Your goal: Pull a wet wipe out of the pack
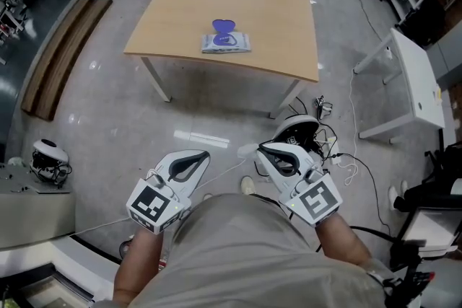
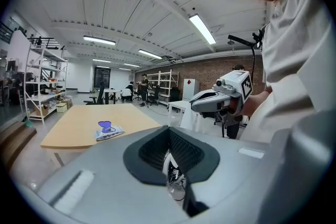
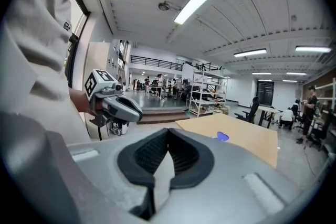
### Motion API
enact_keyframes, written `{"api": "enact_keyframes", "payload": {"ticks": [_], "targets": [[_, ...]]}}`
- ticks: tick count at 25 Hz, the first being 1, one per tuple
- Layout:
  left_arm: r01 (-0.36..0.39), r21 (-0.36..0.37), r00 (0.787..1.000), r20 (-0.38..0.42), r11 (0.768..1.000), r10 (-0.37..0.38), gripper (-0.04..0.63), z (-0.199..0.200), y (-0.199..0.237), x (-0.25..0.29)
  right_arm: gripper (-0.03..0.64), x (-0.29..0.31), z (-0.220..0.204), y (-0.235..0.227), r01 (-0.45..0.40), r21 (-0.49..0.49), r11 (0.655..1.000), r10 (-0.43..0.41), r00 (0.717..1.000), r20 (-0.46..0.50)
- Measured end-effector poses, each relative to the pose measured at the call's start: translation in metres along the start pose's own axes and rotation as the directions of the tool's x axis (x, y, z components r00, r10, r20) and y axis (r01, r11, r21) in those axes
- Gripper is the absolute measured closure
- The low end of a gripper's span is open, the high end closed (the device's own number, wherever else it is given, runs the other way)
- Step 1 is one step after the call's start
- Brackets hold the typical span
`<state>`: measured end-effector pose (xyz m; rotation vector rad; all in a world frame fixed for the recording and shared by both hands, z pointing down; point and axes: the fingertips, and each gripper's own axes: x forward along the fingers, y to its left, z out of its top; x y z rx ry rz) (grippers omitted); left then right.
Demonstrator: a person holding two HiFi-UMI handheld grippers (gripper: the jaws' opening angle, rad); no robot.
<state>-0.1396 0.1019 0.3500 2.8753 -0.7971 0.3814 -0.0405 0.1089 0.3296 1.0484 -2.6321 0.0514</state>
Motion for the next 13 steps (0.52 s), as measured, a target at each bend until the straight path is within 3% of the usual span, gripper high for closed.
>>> {"api": "enact_keyframes", "payload": {"ticks": [13], "targets": [[-0.022, 0.006, 1.0, -0.007, 1.0, 0.022, 0.591, 0.005, 0.014, 0.017, 0.614, 0.012, 0.004, -0.018, -0.031, -0.021, 0.999, 0.031, 0.999, 0.021]]}}
